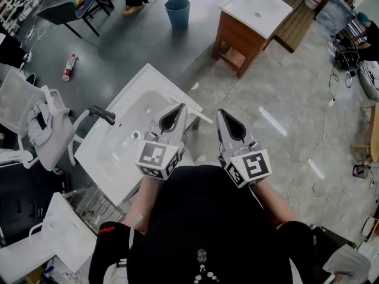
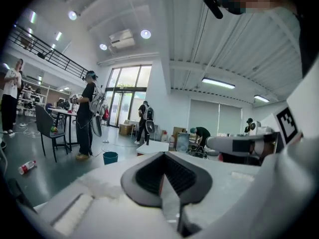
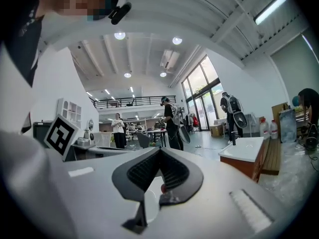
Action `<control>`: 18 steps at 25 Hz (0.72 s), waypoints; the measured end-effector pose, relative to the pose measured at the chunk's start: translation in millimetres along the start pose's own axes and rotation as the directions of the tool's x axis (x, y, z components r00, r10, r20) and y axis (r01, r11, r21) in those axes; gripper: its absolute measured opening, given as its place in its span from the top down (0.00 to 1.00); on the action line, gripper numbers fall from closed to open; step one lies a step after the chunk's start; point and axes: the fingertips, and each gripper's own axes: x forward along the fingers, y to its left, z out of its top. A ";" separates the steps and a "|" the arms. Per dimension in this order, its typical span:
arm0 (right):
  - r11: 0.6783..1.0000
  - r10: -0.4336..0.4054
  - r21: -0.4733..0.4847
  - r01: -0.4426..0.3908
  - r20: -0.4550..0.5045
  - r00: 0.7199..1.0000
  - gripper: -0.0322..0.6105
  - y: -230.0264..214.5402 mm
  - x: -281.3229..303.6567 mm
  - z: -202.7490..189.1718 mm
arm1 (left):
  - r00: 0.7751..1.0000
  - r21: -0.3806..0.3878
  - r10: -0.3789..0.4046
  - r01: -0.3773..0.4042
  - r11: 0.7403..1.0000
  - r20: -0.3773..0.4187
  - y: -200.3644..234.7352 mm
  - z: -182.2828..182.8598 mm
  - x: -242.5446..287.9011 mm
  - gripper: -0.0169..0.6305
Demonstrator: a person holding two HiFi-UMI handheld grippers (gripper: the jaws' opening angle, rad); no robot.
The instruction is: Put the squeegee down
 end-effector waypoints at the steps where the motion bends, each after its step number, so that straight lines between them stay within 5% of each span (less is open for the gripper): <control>1: 1.000 0.004 -0.005 -0.004 0.012 1.000 0.95 -0.1 0.8 6.1 | 1.000 0.004 0.003 -0.003 1.000 0.021 -0.9 8.2 -0.4 0.97; 12: 0.997 0.047 -0.065 -0.037 0.157 0.986 0.95 3.0 4.4 78.0 | 0.974 0.105 0.028 -0.052 0.993 0.223 -1.4 76.9 -15.1 0.97; 18: 0.994 0.079 -0.085 -0.066 0.160 0.984 0.95 11.8 5.8 83.8 | 0.969 0.108 0.035 -0.063 0.992 0.246 0.9 82.5 -16.8 0.97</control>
